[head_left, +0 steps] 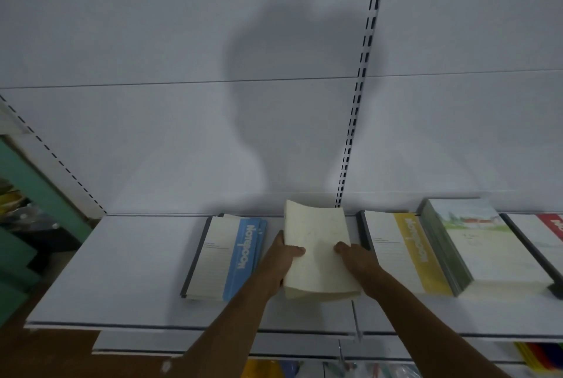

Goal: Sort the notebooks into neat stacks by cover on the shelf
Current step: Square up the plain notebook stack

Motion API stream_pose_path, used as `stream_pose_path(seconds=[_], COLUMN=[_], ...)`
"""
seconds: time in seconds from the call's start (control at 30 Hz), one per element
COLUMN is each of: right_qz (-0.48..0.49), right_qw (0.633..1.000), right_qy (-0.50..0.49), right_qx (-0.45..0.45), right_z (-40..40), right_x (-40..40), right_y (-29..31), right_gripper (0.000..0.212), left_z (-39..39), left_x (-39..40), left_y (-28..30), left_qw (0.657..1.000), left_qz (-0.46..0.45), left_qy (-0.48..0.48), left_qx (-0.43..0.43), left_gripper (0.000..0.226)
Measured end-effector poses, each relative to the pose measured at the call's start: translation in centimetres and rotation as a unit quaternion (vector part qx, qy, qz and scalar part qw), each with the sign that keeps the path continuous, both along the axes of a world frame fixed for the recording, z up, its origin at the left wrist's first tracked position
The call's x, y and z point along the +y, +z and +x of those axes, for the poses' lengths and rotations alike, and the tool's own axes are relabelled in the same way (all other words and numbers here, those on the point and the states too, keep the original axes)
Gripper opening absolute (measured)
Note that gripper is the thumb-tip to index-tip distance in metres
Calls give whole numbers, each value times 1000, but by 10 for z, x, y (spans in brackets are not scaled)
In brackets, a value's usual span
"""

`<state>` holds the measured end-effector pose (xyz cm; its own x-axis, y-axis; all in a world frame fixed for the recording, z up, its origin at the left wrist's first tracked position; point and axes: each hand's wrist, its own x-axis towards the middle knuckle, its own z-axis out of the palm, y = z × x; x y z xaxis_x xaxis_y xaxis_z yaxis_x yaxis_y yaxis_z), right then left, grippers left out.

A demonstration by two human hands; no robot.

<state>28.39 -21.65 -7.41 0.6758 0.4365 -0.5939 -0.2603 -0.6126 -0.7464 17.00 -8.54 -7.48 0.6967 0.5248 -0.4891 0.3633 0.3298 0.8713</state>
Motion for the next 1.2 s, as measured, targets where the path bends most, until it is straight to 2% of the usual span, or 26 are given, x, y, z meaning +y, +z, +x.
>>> stream_pose_path(seconds=[0.07,0.17,0.3,0.4,0.47,0.57,0.63,0.7,0.83,0.97,1.1,1.2], right_qz=[-51,-39,-51,-75,-77,-58,-24,10,40,53,89,106], right_qw=[996,993,988,974,958,917,902,892,830,738,668,632], right_qy=[19,62,79,75,63,128,185,233,373,488,559,596], right_qx=[-71,-89,-124,-202,-271,-373,-390,-387,-414,-463,-483,-484], right_z=[2,5,6,11,11,7,-2,-20,-83,-158,-224,-266], right_x=[0,1,6,7,10,31,55,85,149,194,219,231], right_y=[-2,-3,11,13,20,35,48,61,87,104,113,112], right_gripper=[55,54,73,81,73,53,45,44,51,53,58,60], left_z=[-3,-6,-10,-17,-19,-25,-36,-55,-122,-210,-291,-330], left_x=[-4,-8,-8,-9,-8,-1,5,12,30,32,23,12], left_y=[-3,-5,0,6,13,28,40,52,62,62,57,67], left_qw=[1000,999,999,997,996,987,979,956,903,844,815,785], left_qz=[17,28,29,57,68,125,166,245,328,329,307,295], left_qy=[-4,5,7,11,40,65,66,54,71,138,219,246], left_qx=[10,23,19,46,41,72,101,152,267,401,439,486], left_gripper=[73,91,86,78,67,56,51,44,54,68,50,44])
